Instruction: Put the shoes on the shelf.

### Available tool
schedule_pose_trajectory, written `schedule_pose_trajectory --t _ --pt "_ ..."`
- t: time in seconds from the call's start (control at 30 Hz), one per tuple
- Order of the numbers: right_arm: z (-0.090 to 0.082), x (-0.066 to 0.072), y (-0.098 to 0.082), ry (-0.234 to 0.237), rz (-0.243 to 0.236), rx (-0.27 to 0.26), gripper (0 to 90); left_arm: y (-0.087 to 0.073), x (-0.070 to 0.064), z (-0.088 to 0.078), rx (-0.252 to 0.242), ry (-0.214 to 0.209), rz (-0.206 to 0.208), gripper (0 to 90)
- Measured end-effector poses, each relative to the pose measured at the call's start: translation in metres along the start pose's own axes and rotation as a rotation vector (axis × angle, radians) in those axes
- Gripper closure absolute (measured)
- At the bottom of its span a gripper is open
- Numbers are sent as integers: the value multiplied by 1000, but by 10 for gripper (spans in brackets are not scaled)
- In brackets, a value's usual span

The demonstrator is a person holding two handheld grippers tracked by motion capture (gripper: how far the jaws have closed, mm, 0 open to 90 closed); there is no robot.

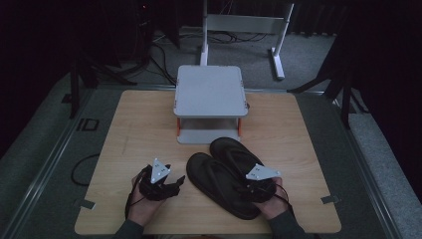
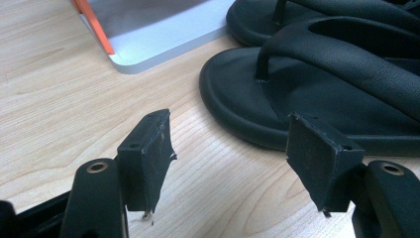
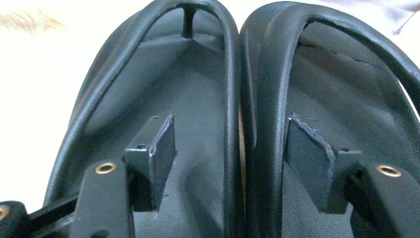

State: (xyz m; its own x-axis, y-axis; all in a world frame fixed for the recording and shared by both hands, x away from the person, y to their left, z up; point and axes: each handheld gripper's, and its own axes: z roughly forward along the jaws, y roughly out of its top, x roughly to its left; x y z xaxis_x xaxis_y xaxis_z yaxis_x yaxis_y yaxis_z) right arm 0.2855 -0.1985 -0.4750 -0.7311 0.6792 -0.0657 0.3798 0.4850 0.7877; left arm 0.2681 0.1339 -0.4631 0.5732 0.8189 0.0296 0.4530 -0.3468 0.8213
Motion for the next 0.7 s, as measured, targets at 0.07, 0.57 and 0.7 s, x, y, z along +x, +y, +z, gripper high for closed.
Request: schedule_pose_trajectory --t 0.07,0.57,0.7 --pt "2 0 0 -11 1 5 374 0 0 1 2 -1 1 344" --pt "11 -1 -4 -23 40 2 593 -2 -2 3 14 -8 3 344" --pt "11 -1 -4 -19 31 3 623 -2 -2 4 14 -10 2 344"
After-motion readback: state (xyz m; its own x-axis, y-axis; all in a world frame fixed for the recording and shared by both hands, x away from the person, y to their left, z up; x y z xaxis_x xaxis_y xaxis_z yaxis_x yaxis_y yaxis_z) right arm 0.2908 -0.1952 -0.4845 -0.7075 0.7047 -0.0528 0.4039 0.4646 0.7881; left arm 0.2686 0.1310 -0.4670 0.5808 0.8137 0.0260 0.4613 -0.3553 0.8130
